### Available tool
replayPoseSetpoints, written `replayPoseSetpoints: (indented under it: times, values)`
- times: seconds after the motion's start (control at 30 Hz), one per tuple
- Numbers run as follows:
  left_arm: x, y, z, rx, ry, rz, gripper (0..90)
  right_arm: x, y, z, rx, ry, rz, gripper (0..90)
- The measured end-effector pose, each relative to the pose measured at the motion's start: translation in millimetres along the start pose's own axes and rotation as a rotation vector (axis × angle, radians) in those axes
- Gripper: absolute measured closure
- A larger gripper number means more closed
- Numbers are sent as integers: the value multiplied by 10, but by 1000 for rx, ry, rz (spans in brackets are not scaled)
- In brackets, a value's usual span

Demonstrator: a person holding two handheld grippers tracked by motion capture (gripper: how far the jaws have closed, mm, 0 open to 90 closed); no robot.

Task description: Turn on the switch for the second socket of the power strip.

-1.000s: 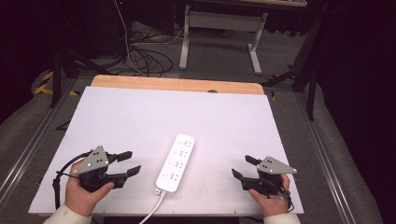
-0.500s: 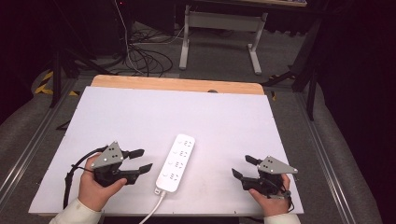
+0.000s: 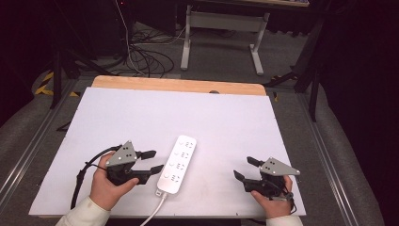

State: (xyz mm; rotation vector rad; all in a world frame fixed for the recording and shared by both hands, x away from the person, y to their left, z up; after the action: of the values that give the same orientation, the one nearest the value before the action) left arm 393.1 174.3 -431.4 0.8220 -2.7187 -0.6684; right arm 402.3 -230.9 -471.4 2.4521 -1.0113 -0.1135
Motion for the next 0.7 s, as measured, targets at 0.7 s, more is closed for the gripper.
replayPoseSetpoints:
  times: [0.7]
  values:
    - [23,-217,-62,-54,31,83,773,0,5,1,2,3,-7,292]
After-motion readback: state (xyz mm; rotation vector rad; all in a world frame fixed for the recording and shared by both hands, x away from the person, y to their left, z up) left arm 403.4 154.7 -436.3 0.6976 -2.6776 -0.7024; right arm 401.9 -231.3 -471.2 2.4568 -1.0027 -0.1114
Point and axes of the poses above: each handheld gripper's, and its own axes: y roughly backward along the jaws, z roughly out of its underside, x roughly to its right, the point moved 2 cm from there along -y, roughly forward along the jaws, and after that the axes turned 4 degrees about y, right-handed, at the moved point
